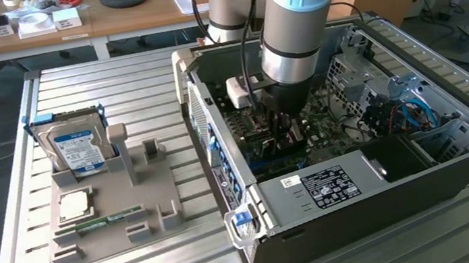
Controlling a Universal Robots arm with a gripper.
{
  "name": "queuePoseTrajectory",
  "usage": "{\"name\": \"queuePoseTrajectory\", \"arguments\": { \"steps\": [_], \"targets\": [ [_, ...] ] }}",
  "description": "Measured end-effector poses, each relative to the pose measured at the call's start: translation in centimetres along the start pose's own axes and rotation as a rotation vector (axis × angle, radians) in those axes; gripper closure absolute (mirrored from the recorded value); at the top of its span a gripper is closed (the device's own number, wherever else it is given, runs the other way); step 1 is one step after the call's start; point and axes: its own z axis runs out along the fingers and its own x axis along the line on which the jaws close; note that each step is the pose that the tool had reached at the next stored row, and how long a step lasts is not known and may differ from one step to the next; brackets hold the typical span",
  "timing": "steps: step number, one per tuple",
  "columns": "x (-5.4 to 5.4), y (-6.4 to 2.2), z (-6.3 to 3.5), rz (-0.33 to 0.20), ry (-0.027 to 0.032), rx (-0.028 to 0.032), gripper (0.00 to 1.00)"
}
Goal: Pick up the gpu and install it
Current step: 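Insert the gpu into the slot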
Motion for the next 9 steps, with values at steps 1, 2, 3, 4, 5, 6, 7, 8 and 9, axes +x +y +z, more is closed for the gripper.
{"name": "queuePoseTrajectory", "arguments": {
  "steps": [1, 2, 3, 4, 5, 6, 7, 8, 9],
  "targets": [
    [0.0, 0.0, 0.0, 0.0, 0.0, 0.0, 0.73],
    [0.0, 0.0, 0.01, 0.0, -0.0001, 0.0, 0.73],
    [0.0, 0.0, 0.01, 0.0, -0.0002, 0.0001, 0.73],
    [0.0, 0.01, 0.01, 0.0, -0.0002, 0.0001, 0.73],
    [0.0, 0.01, 0.01, 0.0, -0.0002, 0.0001, 0.73],
    [0.0, 0.01, 0.01, 0.0, -0.0002, 0.0001, 0.73],
    [0.0, 0.01, 0.01, 0.0, -0.0002, 0.0001, 0.73],
    [0.0, 0.01, 0.01, 0.0, -0.0003, 0.0001, 0.73],
    [-0.01, 0.03, 0.02, 0.0, -0.0003, 0.0003, 0.73]
  ]
}}
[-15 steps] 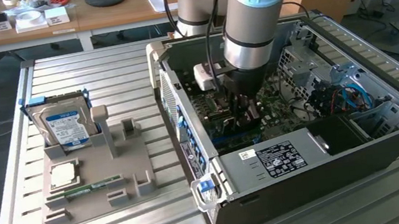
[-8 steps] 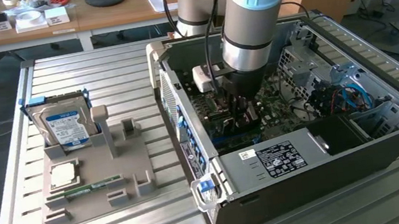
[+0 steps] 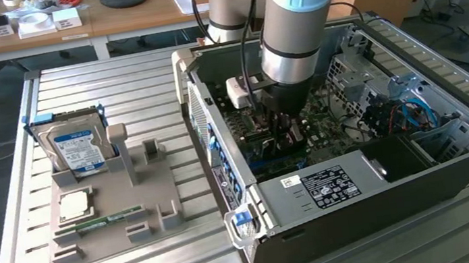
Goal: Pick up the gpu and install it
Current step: 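Insert the gpu into the slot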
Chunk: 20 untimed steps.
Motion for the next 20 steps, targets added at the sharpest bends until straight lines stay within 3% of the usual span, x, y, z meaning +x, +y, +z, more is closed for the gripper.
{"name": "queuePoseTrajectory", "arguments": {
  "steps": [20],
  "targets": [
    [0.02, 0.2, 0.3, 0.0, 0.0, 0.0, 0.73]
  ]
}}
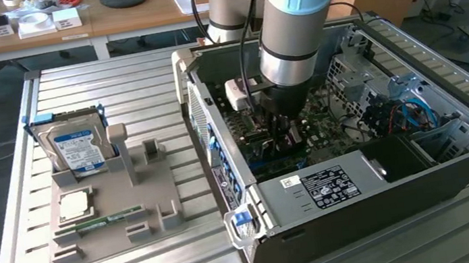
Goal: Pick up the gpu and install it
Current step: 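Insert the gpu into the slot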
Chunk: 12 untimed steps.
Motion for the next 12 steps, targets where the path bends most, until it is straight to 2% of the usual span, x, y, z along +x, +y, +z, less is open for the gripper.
{"name": "queuePoseTrajectory", "arguments": {
  "steps": [10, 12],
  "targets": [
    [0.0, 0.03, 0.02, 0.001, -0.0004, 0.0, 0.72],
    [0.0, 0.0, 0.01, 0.0, -0.0002, 0.0001, 0.6]
  ]
}}
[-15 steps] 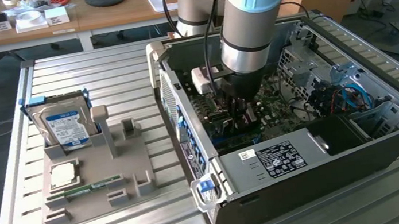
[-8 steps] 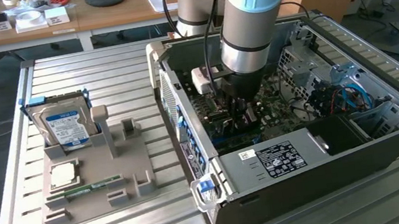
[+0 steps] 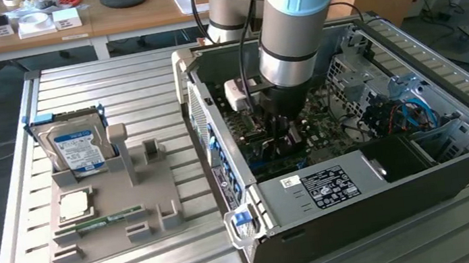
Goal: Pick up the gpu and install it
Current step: 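Insert the gpu into the slot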
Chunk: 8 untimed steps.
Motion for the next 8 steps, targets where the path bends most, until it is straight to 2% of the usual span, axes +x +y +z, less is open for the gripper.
{"name": "queuePoseTrajectory", "arguments": {
  "steps": [1, 3, 4, 8],
  "targets": [
    [0.0, -0.01, 0.0, 0.0, 0.0001, -0.0001, 0.55],
    [0.01, -0.01, -0.01, 0.0, 0.0002, -0.0001, 0.55],
    [0.0, -0.01, -0.01, 0.0, 0.0002, -0.0002, 0.48],
    [0.01, 0.0, -0.01, 0.0, 0.0001, -0.0001, 0.48]
  ]
}}
